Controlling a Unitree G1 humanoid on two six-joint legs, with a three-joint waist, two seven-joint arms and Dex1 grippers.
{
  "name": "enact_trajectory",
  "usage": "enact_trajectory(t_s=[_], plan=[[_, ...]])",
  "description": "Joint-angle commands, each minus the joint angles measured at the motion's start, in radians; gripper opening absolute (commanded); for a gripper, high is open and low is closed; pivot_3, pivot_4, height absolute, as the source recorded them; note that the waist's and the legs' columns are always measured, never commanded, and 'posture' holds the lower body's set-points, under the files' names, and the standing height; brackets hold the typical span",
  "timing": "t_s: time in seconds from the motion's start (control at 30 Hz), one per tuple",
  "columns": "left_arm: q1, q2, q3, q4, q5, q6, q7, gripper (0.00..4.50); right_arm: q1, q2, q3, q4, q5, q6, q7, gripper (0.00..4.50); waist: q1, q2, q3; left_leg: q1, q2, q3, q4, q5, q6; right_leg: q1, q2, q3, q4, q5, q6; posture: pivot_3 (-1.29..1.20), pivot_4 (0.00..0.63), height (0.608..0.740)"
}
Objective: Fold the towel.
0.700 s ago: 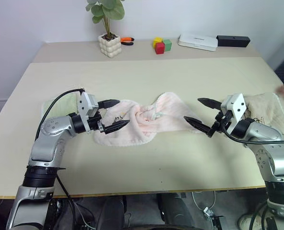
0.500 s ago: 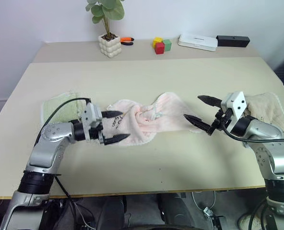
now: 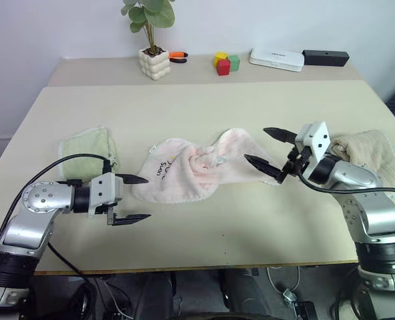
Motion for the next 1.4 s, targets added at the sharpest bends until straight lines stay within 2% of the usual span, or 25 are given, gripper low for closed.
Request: enact_trajectory(t_s=[0.03,0.17,0.23,0.27,0.33,0.37,0.57,0.67,0.87,0.97,1.17,1.23,1.3,1.4], plan=[[-0.010,-0.012,-0.006,0.057,0.033,-0.075,0.016,4.50,-0.020,0.030,0.018,-0.030,0.006,-0.001,-0.018,4.45,0.000,0.000,0.000,0.000,0.000,0.000,0.000,0.000,0.000,0.000,0.000,0.000,0.000,0.000,0.000,0.00,0.150,0.740],[-0.050,-0.055,-0.030,0.138,0.100,-0.111,0.092,4.50,-0.007,0.037,0.011,-0.036,0.014,-0.013,-0.017,4.45,0.000,0.000,0.000,0.000,0.000,0.000,0.000,0.000,0.000,0.000,0.000,0.000,0.001,0.001,0.002,0.00,0.150,0.740],[-0.052,-0.075,-0.056,0.154,0.098,-0.067,0.082,4.50,-0.005,0.038,0.007,-0.032,0.017,-0.021,-0.014,4.45,-0.001,0.000,0.000,0.000,0.000,0.000,0.000,0.000,0.000,0.000,0.000,0.000,0.001,0.002,0.003,0.00,0.150,0.740],[-0.056,-0.085,-0.075,0.164,0.100,-0.039,0.073,4.25,-0.003,0.038,0.004,-0.030,0.020,-0.025,-0.011,4.49,-0.001,0.001,0.000,0.000,0.000,0.000,0.000,0.000,0.000,0.000,0.000,0.000,0.001,0.002,0.003,0.00,0.150,0.740],[-0.072,-0.110,-0.092,0.192,0.101,-0.014,0.077,3.65,-0.005,0.047,0.012,-0.028,0.014,-0.029,-0.018,4.50,0.001,0.003,-0.002,0.001,0.000,0.000,0.000,0.000,0.000,0.001,0.000,0.000,0.001,0.001,0.003,0.00,0.150,0.740],[-0.072,-0.116,-0.108,0.192,0.107,-0.009,0.070,3.22,-0.006,0.053,0.015,-0.026,0.009,-0.033,-0.024,4.50,0.001,0.003,-0.002,0.002,0.000,0.000,0.000,0.000,0.000,0.001,0.000,0.000,0.001,0.001,0.003,0.00,0.150,0.740],[-0.083,-0.133,-0.124,0.168,0.091,0.048,0.054,0.11,0.020,0.040,0.000,-0.046,0.006,-0.034,-0.029,4.50,0.006,0.003,-0.002,0.003,0.000,0.000,0.001,0.000,0.000,0.004,0.000,0.000,0.001,0.001,0.003,0.00,0.150,0.740],[-0.092,-0.124,-0.108,0.167,0.078,0.056,0.053,0.02,0.047,0.007,-0.010,-0.047,-0.008,-0.047,-0.017,4.50,0.005,0.003,-0.002,0.003,0.000,0.000,0.001,0.000,0.000,0.004,0.000,0.000,0.001,0.001,0.003,0.00,0.150,0.740],[-0.151,-0.149,0.017,0.102,-0.070,0.169,0.107,0.02,0.197,-0.158,-0.058,-0.075,-0.037,-0.094,0.092,4.50,0.004,0.000,-0.001,0.002,0.000,0.000,0.001,0.000,0.000,0.003,0.000,0.000,0.000,0.001,0.003,0.00,0.150,0.740],[-0.186,-0.166,0.061,0.074,-0.114,0.215,0.147,0.02,0.283,-0.246,-0.048,-0.032,-0.136,-0.167,0.127,4.50,-0.001,0.000,-0.001,0.002,0.000,0.000,0.001,0.000,0.000,0.003,0.000,0.000,0.001,0.001,0.003,0.00,0.150,0.740],[-0.197,-0.188,0.066,0.050,-0.115,0.224,0.185,0.02,0.260,-0.237,-0.009,0.061,-0.178,-0.164,0.111,4.50,-0.009,0.000,0.000,0.003,0.000,0.000,0.000,0.000,0.000,0.003,0.001,0.000,0.001,0.001,0.003,0.00,0.150,0.740],[-0.193,-0.190,0.066,0.045,-0.118,0.228,0.186,0.00,0.214,-0.214,0.019,0.109,-0.203,-0.173,0.094,3.95,-0.008,0.000,0.000,0.003,0.000,0.000,0.000,0.000,0.000,0.002,0.001,0.000,0.001,0.001,0.003,0.00,0.150,0.740],[-0.190,-0.191,0.067,0.037,-0.121,0.232,0.188,0.00,0.184,-0.195,0.042,0.143,-0.221,-0.185,0.091,3.20,-0.005,0.000,0.000,0.003,0.000,0.000,0.001,0.000,0.000,0.002,0.001,0.000,0.001,0.001,0.003,0.00,0.150,0.740],[-0.185,-0.187,0.072,0.023,-0.127,0.241,0.191,0.00,0.150,-0.169,0.081,0.189,-0.265,-0.216,0.076,1.66,0.000,-0.001,0.000,0.002,0.000,0.000,0.000,0.000,0.000,0.002,0.001,0.000,0.001,0.001,0.003,0.00,0.150,0.740]])
